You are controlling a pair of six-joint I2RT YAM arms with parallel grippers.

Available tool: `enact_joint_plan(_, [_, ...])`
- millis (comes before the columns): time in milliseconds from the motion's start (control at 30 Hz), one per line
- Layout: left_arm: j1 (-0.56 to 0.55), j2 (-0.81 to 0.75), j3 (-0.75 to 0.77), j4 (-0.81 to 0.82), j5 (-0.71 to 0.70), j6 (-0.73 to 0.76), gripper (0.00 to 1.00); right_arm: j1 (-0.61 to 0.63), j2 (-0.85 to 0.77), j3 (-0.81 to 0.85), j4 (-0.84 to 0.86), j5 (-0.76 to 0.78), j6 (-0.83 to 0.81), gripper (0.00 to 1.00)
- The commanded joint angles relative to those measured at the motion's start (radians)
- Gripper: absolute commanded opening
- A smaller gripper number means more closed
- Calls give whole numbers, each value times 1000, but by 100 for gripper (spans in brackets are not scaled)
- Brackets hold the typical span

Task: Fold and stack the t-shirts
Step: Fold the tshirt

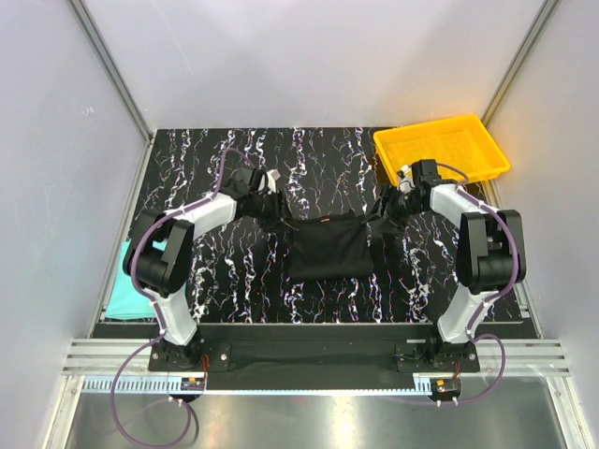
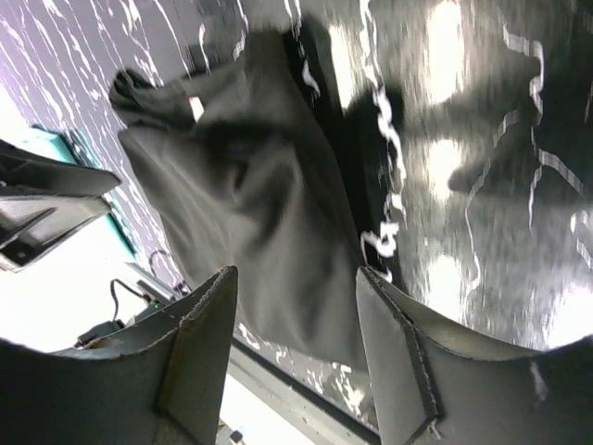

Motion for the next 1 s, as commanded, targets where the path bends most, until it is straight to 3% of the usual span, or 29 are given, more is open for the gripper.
enact_joint_plan(0, [2, 49, 70, -41, -70, 10, 42, 5, 36, 61, 20, -24, -17, 60])
enact_joint_plan(367, [5, 163, 201, -87, -75, 47, 45, 35, 159, 173, 17, -26, -51, 59])
enact_joint_plan(667, [19, 198, 227, -88, -43, 50, 30, 58, 198, 212, 20, -64, -43, 47])
enact_joint_plan(733, [22, 201, 231, -87, -36, 50, 27, 63, 193, 206, 19, -66, -43, 40])
enact_joint_plan(767, [22, 200, 233, -88, -36, 50, 21, 62, 190, 203, 20, -64, -43, 31])
enact_joint_plan(900, [36, 187, 230, -90, -32, 52, 0, 63, 173, 203, 19, -73, -36, 11])
enact_joint_plan(967, [37, 163, 218, -90, -29, 49, 0, 65, 141, 195, 20, -73, -29, 4])
